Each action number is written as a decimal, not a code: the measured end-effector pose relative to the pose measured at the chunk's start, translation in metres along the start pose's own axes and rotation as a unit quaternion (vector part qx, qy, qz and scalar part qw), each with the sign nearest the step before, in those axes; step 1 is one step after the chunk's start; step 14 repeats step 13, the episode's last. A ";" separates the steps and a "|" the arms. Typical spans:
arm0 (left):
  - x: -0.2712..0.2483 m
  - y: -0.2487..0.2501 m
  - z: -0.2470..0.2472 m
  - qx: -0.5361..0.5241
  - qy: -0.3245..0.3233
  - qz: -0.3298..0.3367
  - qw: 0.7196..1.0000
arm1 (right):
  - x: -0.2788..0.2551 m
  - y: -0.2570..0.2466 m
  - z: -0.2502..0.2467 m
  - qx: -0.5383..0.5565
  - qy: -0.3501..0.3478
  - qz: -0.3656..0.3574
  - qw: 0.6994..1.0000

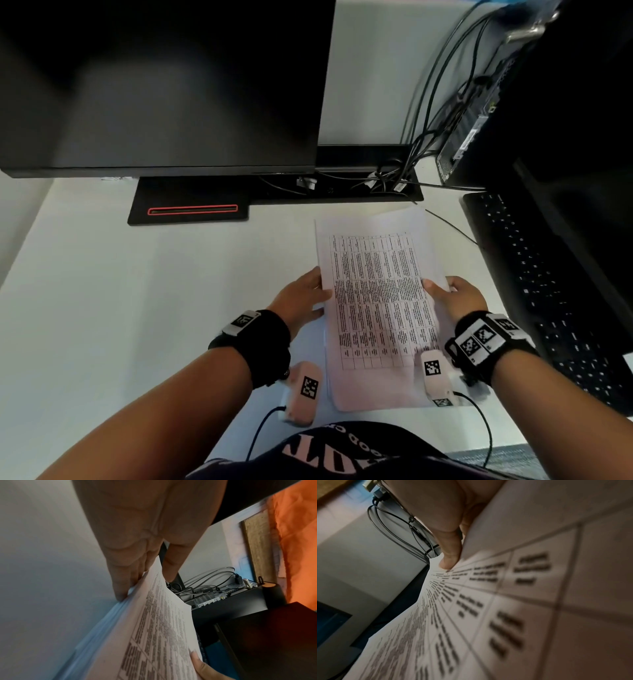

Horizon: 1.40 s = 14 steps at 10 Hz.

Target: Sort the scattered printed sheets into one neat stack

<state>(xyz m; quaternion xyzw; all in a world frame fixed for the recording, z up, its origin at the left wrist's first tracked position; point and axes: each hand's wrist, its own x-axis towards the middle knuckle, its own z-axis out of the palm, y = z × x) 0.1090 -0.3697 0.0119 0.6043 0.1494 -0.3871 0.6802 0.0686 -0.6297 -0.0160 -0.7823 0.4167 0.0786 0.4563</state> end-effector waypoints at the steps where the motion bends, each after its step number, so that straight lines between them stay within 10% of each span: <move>1: 0.010 0.005 0.009 0.026 -0.025 0.015 0.999 | 0.013 -0.008 -0.003 0.006 0.005 -0.008 1.000; 6: 0.024 0.010 0.019 0.053 0.019 -0.038 0.998 | 0.031 -0.004 -0.024 -0.137 -0.013 -0.074 0.988; 14: 0.026 -0.009 0.011 0.019 0.045 -0.048 0.998 | 0.033 -0.004 -0.035 -0.055 0.014 -0.080 0.995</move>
